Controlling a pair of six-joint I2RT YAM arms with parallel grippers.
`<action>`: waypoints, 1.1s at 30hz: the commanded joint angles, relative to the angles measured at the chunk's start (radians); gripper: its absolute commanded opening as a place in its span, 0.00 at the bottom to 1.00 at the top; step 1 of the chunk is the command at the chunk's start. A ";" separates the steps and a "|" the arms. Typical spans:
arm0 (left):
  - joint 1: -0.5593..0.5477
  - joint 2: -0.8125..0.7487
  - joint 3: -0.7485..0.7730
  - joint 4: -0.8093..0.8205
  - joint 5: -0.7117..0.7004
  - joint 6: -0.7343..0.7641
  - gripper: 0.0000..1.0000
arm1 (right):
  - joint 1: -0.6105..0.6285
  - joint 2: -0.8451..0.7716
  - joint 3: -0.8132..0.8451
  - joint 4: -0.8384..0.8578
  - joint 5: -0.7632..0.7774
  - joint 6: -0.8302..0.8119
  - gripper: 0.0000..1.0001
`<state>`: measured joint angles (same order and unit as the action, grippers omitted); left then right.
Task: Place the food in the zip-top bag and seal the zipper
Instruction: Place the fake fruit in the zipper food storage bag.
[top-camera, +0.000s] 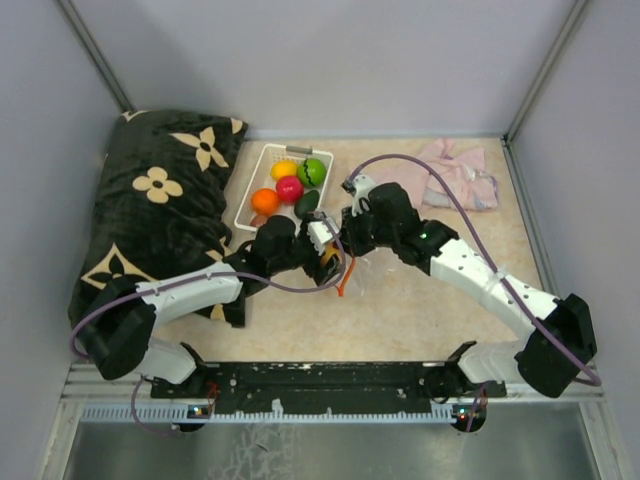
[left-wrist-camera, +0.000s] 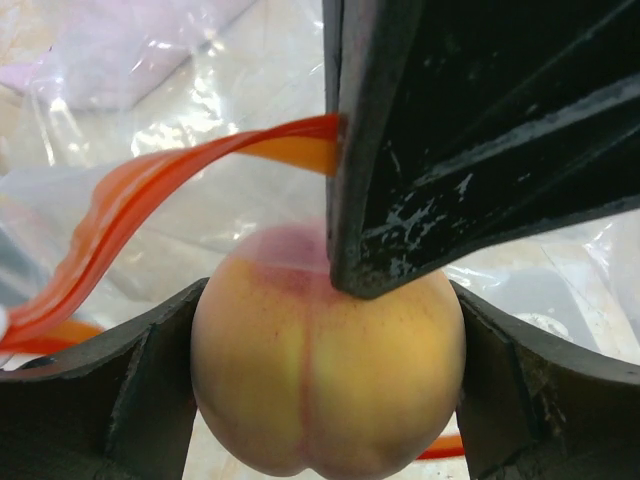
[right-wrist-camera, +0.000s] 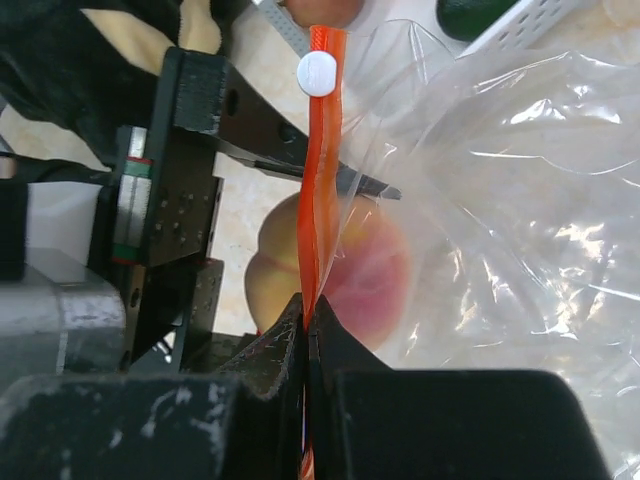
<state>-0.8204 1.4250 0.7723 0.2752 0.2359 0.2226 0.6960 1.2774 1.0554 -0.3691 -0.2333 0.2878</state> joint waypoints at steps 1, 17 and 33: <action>-0.006 0.012 0.066 -0.010 -0.029 0.008 0.75 | 0.005 -0.010 0.028 0.077 -0.093 0.025 0.01; -0.006 -0.062 0.024 0.057 -0.028 -0.073 0.95 | 0.004 -0.025 -0.022 0.111 -0.037 0.047 0.01; -0.006 -0.193 0.067 -0.180 -0.128 -0.224 1.00 | -0.045 -0.087 -0.087 0.129 0.087 0.077 0.05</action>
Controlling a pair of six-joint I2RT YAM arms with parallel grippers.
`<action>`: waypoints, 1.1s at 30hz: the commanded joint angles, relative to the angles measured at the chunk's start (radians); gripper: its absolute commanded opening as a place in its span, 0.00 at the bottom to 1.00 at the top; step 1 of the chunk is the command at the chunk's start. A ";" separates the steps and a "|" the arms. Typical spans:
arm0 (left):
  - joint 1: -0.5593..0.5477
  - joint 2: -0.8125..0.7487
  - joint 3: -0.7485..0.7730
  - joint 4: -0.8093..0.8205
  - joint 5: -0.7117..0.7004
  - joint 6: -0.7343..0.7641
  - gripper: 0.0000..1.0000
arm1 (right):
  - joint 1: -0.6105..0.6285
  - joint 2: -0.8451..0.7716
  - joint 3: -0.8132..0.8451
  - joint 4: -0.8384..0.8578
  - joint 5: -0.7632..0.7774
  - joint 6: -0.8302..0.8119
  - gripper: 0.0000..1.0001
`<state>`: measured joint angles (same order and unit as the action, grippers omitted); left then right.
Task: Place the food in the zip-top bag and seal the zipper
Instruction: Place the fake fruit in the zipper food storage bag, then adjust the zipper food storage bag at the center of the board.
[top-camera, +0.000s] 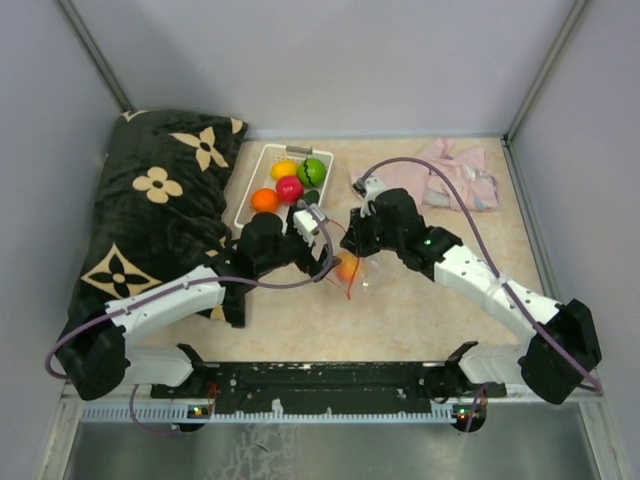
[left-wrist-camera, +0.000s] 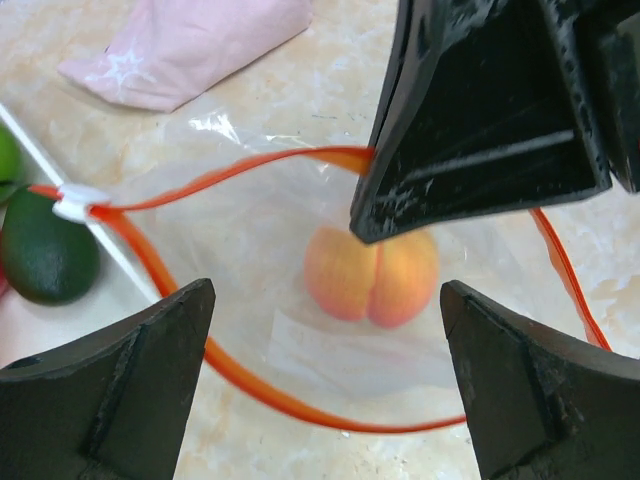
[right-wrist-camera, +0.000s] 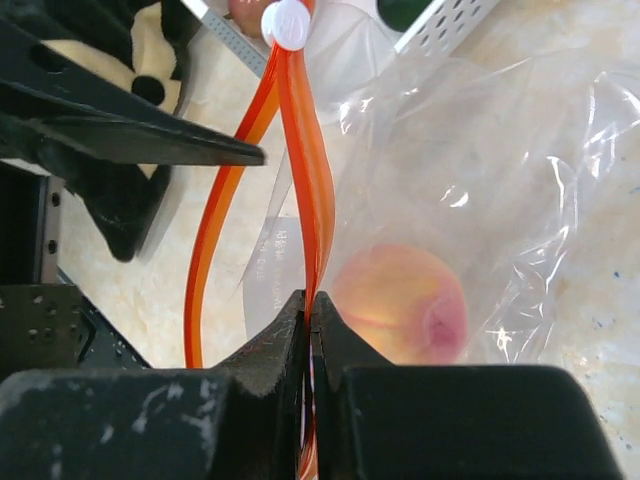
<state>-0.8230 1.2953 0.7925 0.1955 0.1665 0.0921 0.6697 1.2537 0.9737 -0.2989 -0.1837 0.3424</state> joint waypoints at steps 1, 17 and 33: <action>-0.004 -0.079 0.056 -0.124 -0.081 -0.126 1.00 | -0.021 -0.067 -0.007 0.063 0.043 0.025 0.05; -0.002 -0.070 0.041 -0.208 -0.145 -0.578 0.81 | -0.031 -0.056 -0.023 0.094 0.042 0.029 0.06; -0.002 0.048 0.295 -0.441 -0.171 -0.469 0.00 | -0.031 -0.103 0.051 -0.100 0.226 -0.063 0.07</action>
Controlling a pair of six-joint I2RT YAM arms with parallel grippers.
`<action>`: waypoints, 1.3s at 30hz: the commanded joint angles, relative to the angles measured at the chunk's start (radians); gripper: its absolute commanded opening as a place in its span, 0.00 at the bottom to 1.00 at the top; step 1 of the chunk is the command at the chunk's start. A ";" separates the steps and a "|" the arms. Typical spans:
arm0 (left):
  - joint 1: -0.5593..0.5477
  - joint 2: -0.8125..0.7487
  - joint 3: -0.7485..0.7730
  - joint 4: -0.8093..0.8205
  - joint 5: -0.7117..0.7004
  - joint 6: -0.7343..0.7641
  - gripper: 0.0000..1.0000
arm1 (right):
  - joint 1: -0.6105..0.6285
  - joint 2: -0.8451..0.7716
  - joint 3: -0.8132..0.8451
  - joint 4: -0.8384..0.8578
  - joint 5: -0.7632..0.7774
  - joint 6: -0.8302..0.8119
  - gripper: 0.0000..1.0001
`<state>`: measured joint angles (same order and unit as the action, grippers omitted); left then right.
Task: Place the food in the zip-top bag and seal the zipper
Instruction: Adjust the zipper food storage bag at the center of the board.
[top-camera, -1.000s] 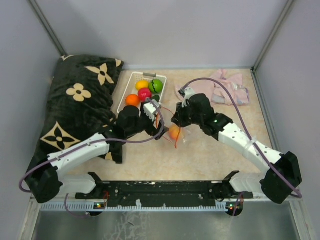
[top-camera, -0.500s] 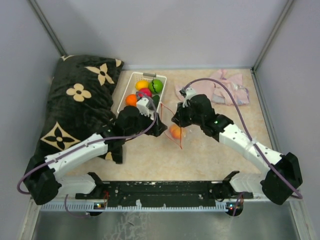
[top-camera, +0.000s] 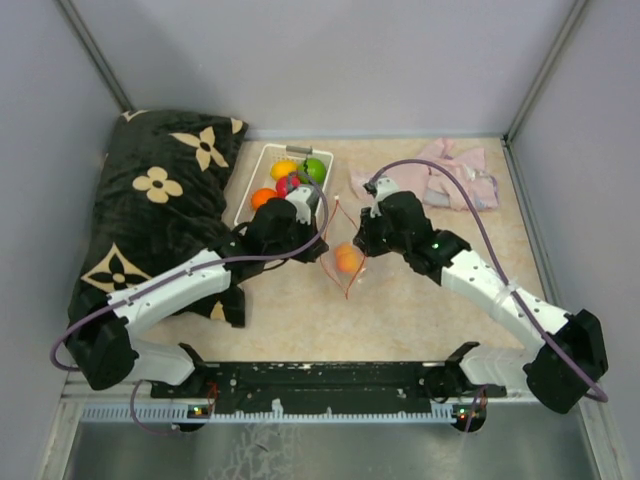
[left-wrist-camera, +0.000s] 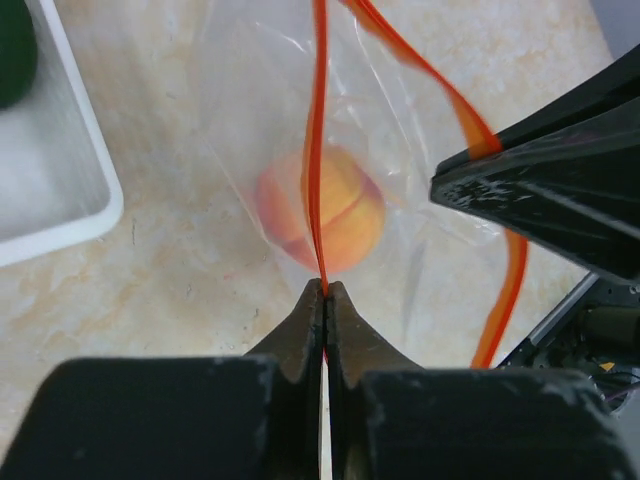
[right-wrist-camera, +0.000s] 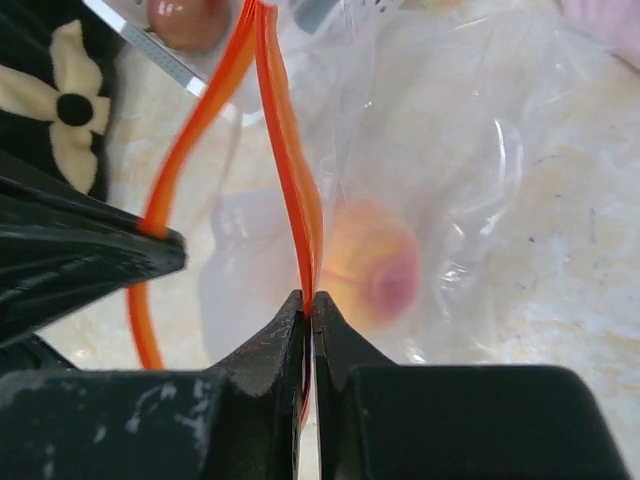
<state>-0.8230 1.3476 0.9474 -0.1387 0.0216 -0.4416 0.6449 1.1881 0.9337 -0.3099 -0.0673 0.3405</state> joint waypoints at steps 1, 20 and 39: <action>-0.004 0.003 0.183 -0.148 -0.029 0.084 0.00 | -0.006 -0.039 0.113 -0.124 0.143 -0.080 0.07; -0.024 0.132 0.584 -0.435 -0.075 0.185 0.00 | -0.012 0.003 0.433 -0.489 0.492 -0.261 0.01; -0.021 0.178 0.331 -0.168 0.023 0.149 0.12 | -0.034 0.005 0.222 -0.293 0.389 -0.200 0.00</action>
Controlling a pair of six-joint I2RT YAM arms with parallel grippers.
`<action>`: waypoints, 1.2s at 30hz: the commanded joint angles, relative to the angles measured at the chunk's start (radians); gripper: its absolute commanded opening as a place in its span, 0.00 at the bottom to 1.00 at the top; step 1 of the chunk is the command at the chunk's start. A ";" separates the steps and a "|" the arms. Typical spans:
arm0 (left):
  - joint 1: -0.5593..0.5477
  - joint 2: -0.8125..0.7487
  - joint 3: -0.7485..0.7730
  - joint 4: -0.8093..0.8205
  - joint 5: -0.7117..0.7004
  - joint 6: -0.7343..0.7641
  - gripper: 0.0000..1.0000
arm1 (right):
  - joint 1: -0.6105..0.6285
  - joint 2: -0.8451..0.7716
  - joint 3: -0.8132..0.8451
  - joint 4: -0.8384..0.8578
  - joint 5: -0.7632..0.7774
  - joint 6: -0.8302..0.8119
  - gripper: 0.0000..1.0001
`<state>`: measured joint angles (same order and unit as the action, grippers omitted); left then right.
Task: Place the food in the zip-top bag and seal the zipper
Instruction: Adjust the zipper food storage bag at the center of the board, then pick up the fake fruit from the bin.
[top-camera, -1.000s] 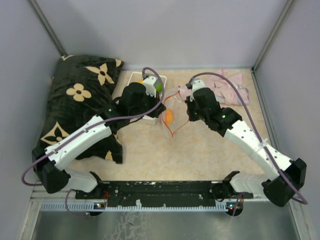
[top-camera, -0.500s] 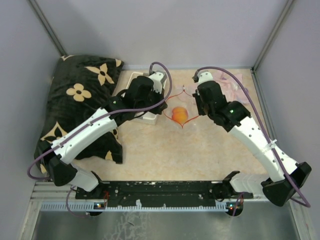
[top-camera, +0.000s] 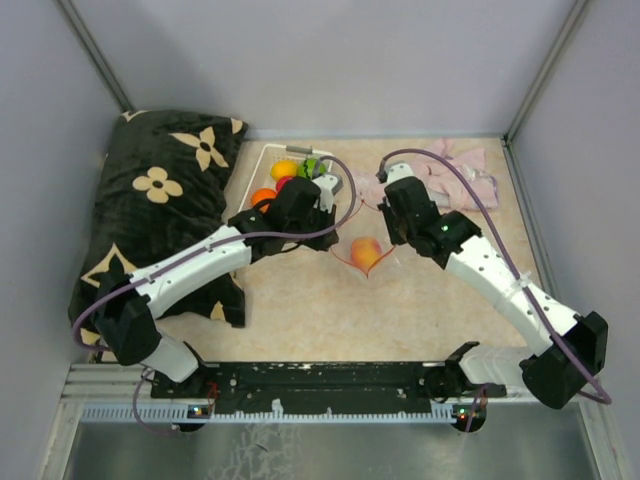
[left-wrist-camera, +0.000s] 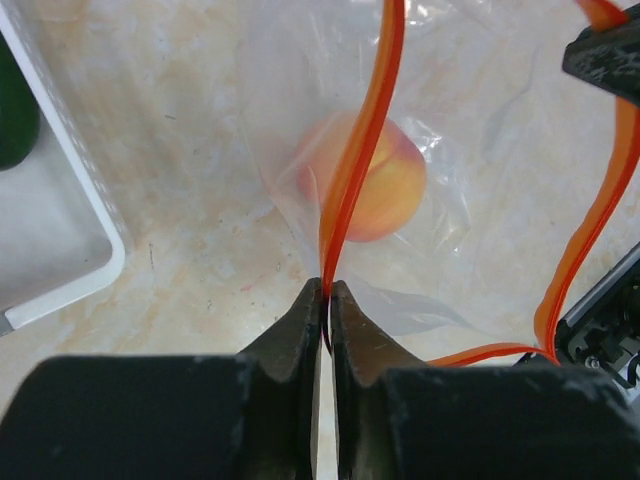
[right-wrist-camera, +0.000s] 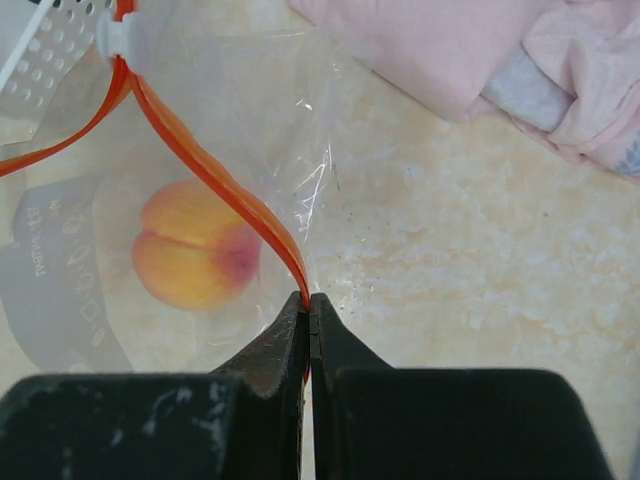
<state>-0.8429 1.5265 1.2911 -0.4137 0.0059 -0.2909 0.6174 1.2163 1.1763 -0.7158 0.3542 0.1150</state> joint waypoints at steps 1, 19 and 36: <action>-0.002 -0.006 -0.016 0.122 0.037 -0.002 0.13 | -0.007 -0.030 -0.029 0.128 -0.037 0.031 0.00; 0.009 -0.203 -0.010 0.027 -0.049 0.039 0.61 | -0.007 -0.088 -0.092 0.230 -0.068 0.075 0.00; 0.303 0.002 0.112 -0.232 -0.228 0.107 0.83 | -0.007 -0.114 -0.126 0.248 -0.068 0.039 0.00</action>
<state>-0.5747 1.4467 1.3186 -0.5514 -0.1558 -0.2256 0.6174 1.1381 1.0557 -0.5346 0.2848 0.1722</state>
